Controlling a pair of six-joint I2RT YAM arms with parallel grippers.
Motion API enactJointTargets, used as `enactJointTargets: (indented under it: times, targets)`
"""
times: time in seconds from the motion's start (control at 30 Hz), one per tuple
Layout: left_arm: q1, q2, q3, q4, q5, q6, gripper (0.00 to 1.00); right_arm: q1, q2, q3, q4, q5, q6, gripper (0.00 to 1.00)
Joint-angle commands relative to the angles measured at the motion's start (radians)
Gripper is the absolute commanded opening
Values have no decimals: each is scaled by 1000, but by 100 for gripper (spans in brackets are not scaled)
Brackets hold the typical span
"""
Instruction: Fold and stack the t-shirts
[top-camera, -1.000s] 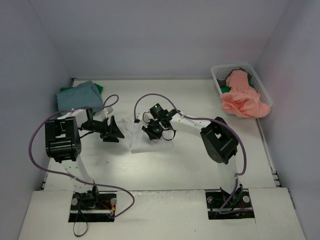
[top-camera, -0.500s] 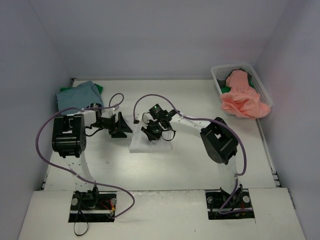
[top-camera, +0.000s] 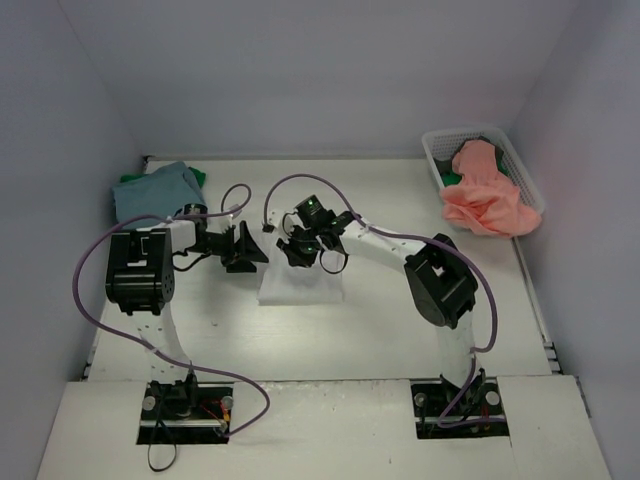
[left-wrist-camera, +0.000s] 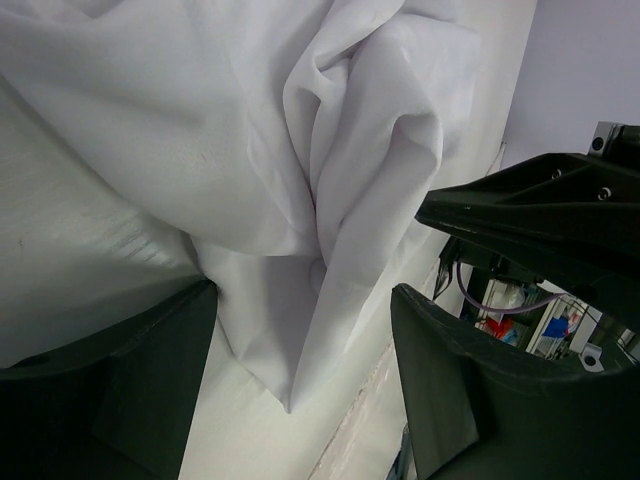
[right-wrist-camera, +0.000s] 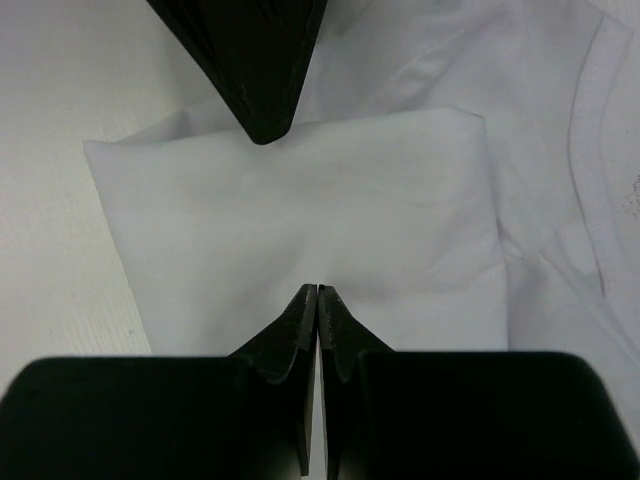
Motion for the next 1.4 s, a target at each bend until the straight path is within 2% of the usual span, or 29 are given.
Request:
enactJointTargets:
  times: [0.0, 0.23, 0.47, 0.67, 0.87, 1.0, 1.37]
  targets:
    - [-11, -21, 25, 24, 21, -7, 64, -8, -31, 49, 54, -24, 18, 0]
    - [-11, -12, 28, 25, 31, -6, 64, -12, 51, 111, 106, -59, 35, 0]
    - [-11, -3, 30, 22, 38, 0, 64, -9, 202, 205, 116, -127, 69, 0]
    - [-13, 9, 34, 19, 57, 0, 64, -8, 232, 216, 110, -133, 70, 0]
    - [-14, 23, 43, 16, 57, 5, 64, -31, 184, 198, 116, -124, 79, 0]
    - [-54, 26, 40, 22, 52, 7, 64, -54, 128, 181, 117, -124, 85, 0]
    - [-60, 12, 43, 19, 46, 5, 64, -103, -104, 112, 45, -99, 66, 0]
